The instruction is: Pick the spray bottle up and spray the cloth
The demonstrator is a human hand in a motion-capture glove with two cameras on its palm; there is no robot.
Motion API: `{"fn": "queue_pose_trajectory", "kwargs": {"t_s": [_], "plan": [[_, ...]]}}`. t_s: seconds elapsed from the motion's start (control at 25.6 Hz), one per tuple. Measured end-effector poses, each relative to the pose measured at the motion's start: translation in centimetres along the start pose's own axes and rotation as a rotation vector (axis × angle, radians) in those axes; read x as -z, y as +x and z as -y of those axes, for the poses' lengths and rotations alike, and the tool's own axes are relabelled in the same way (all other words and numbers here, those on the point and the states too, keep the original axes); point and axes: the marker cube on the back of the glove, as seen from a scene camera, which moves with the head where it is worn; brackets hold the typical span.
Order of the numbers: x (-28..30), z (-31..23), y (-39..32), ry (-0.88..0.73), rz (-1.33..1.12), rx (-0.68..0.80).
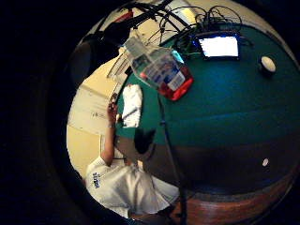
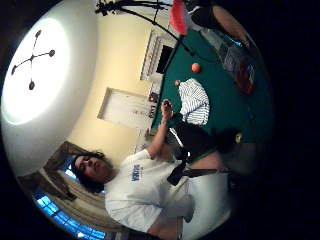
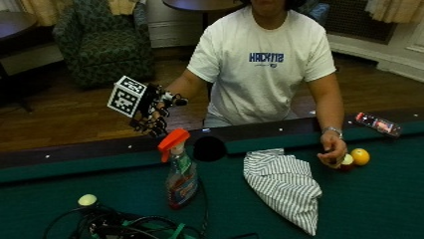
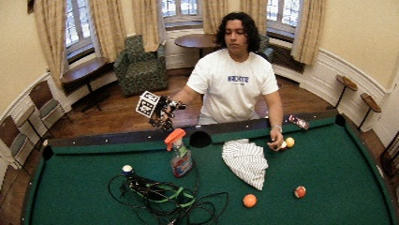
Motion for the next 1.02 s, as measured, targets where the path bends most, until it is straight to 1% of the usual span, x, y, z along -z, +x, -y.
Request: {"fn": "queue_pose_trajectory", "kwargs": {"t_s": [0.2,0.51,1.02], "plan": [[-0.4,-0.1,1.9,0.058,0.043,-0.049],[-2.2,2.8,2.5,0.127,0.050,-0.105],[-4.6,6.9,3.2,0.250,0.105,-0.128]]}}
